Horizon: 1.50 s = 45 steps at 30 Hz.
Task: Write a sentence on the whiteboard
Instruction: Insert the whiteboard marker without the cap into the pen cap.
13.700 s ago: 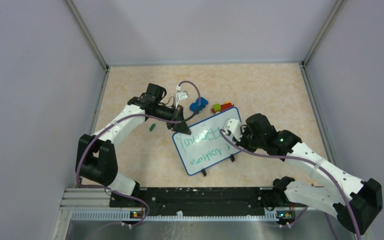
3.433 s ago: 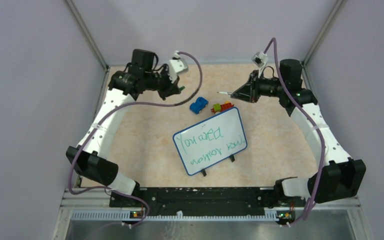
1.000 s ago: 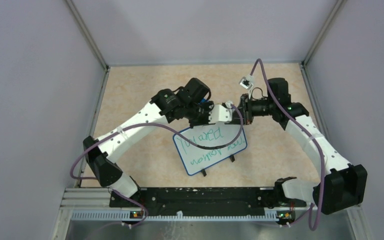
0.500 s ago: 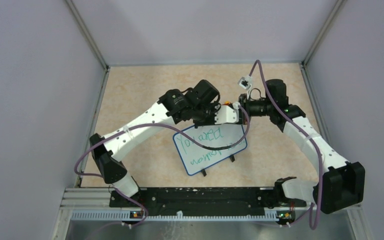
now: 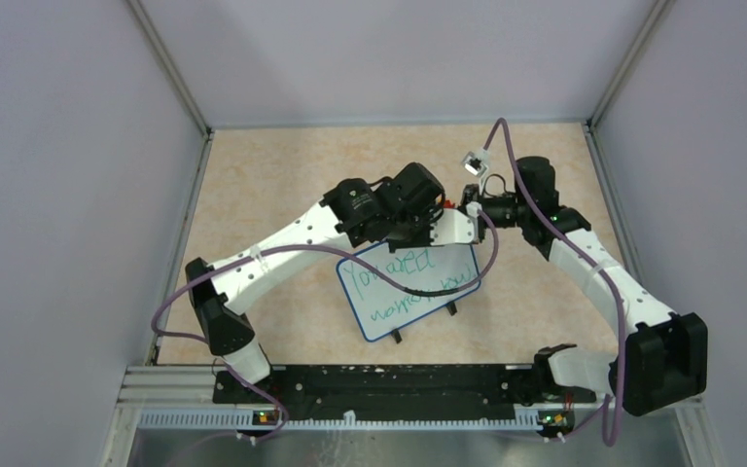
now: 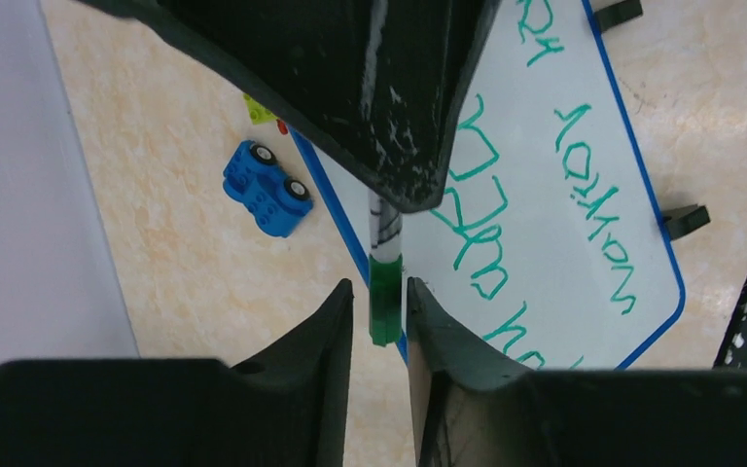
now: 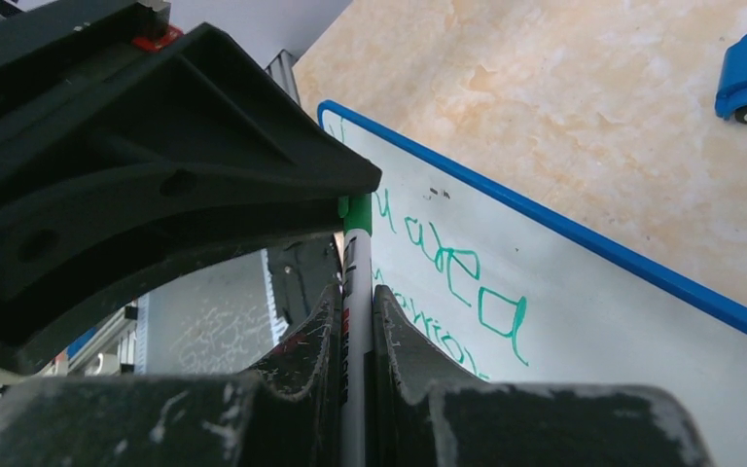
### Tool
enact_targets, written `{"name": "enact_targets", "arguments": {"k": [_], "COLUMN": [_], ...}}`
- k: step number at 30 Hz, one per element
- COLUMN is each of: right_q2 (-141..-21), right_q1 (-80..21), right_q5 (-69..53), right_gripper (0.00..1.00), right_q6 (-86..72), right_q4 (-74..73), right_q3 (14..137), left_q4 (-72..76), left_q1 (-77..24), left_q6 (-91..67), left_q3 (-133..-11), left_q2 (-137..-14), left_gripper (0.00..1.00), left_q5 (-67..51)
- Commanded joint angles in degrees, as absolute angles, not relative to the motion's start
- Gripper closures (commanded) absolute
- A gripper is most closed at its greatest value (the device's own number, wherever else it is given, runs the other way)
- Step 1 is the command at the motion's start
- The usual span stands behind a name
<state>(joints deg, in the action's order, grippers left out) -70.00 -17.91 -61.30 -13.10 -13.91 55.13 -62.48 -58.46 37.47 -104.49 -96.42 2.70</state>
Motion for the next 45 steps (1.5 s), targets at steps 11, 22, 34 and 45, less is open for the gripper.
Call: {"name": "enact_targets", "arguments": {"k": [11,22,34,45], "right_q2": [-72.4,-72.1,-71.8,-72.1], "right_q1": [-15.2,-15.1,-17.7,-19.3], "right_q5": [-67.7,-73.6,-73.8,-70.2], "right_gripper": [1.00,1.00,1.00,1.00], "right_q6": [-9.6,-9.3,-12.1,-13.1], "right_q4": [-16.9,-17.2,-14.8,-14.6], "right_q3": [63.6,64.6,64.9,65.2], "left_q4": [-54.2,-47.9,-41.6,-39.3], "left_q1": [-40.8,-27.0,-27.5,-31.0], "left_q6": [29.4,28.4,25.3,22.2], "left_q3": [-107.7,-91.6,-84.3,-84.2], "left_q2": [-89.4,-82.2,-83.0,-84.7], "left_gripper": [0.31,0.29,0.38,0.54], "left_q5": [-31.0,-61.3,-63.9,-58.5]}}
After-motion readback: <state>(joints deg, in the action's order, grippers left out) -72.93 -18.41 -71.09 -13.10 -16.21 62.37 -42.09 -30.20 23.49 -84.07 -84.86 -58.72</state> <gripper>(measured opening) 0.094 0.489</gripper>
